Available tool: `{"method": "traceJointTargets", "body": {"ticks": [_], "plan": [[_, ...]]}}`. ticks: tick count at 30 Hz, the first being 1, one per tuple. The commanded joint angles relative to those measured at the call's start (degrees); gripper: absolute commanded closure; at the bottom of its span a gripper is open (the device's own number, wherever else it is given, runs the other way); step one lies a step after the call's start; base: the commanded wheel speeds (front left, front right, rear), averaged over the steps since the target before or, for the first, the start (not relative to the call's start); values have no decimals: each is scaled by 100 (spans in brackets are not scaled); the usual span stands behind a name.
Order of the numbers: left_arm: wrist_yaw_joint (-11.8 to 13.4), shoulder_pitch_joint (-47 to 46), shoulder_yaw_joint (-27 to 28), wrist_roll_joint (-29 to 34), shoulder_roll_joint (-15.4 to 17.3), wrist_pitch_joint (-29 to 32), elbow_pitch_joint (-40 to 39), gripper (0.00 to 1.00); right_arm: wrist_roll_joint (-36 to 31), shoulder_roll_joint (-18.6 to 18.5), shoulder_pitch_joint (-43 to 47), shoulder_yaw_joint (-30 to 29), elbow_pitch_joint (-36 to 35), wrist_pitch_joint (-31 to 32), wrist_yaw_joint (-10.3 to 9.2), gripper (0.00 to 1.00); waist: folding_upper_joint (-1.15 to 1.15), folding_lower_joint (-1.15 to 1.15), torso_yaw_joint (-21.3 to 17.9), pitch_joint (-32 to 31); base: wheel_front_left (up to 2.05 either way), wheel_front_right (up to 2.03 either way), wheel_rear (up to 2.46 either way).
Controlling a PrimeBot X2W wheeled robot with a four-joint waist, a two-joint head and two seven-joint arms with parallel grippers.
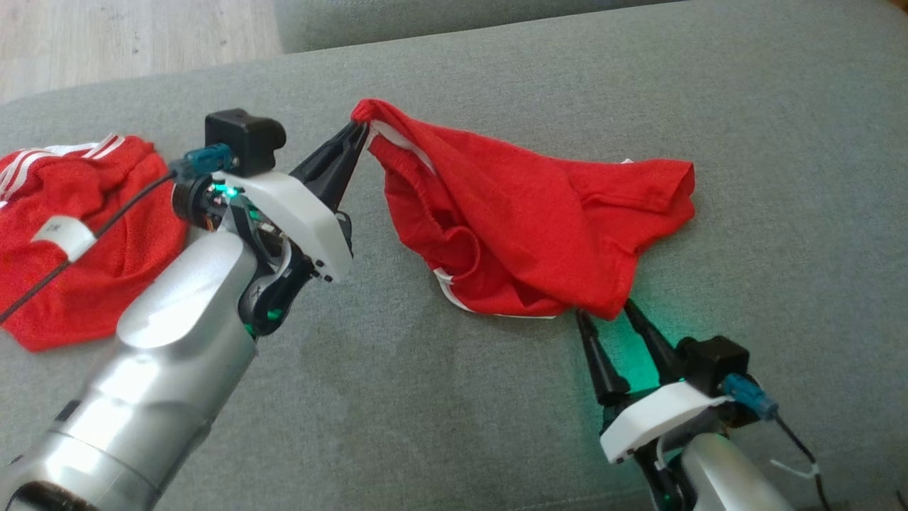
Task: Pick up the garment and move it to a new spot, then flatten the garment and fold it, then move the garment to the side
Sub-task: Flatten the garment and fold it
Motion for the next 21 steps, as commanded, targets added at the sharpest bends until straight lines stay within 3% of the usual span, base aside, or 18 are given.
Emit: {"method": "traceJointTargets", "body": {"ticks": [1, 8, 9, 10, 11, 17, 21], "plan": [[-24, -372, 165, 1, 168, -70, -104, 100, -39, -14, -144, 87, -131, -23, 39, 0, 0, 0, 2, 1, 0, 0, 0], [-30, -398, 70, -64, 175, -118, -51, 100, 81, -14, -238, 257, -91, -23, 39, 0, 0, 0, 16, 9, 0, 0, 0], [-30, -402, 53, -69, 174, -127, -45, 100, 79, -14, -268, 293, -124, -23, 39, 46, 0, 0, 18, 3, 0, 0, 0], [-31, -408, 32, -65, 176, -145, -42, 100, 63, -14, -292, 307, -182, -23, 39, 77, 0, 0, 19, -4, 0, 0, 0], [-31, -415, 15, -55, 181, -185, -48, 100, 52, -14, -304, 295, -255, -23, 39, 100, 0, 0, 19, -15, 0, 0, 0], [-33, -400, -191, 73, 332, -653, -257, 100, 52, -14, -258, -73, -1007, -23, 39, 100, 0, 0, -56, -250, 0, 0, 0], [-33, -406, -338, 79, 406, -945, -415, 100, 3, -14, -257, -625, -1710, -23, 39, 100, 0, 0, -76, -489, 0, 0, 0]]}}
